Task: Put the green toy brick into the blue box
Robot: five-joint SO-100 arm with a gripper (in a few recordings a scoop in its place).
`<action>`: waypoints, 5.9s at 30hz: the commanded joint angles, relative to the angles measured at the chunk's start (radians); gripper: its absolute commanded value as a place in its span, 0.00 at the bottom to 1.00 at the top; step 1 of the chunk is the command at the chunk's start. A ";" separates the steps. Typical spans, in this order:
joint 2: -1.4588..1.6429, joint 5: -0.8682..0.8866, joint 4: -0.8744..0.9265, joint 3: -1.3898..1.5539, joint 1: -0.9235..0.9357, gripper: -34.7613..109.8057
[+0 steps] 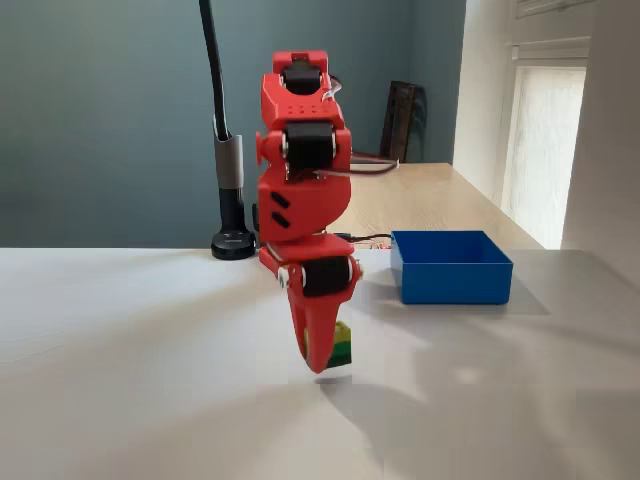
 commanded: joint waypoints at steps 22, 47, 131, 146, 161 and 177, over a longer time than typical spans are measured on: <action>0.945 0.003 0.014 0.555 -0.459 0.24; 1.035 0.152 0.015 0.670 -0.950 0.24; 1.262 0.181 -0.380 1.140 0.048 0.24; 1.845 0.164 -0.422 1.669 0.051 0.24; 1.937 0.235 -0.307 1.671 0.046 0.24; 1.937 0.241 -0.307 1.671 0.049 0.24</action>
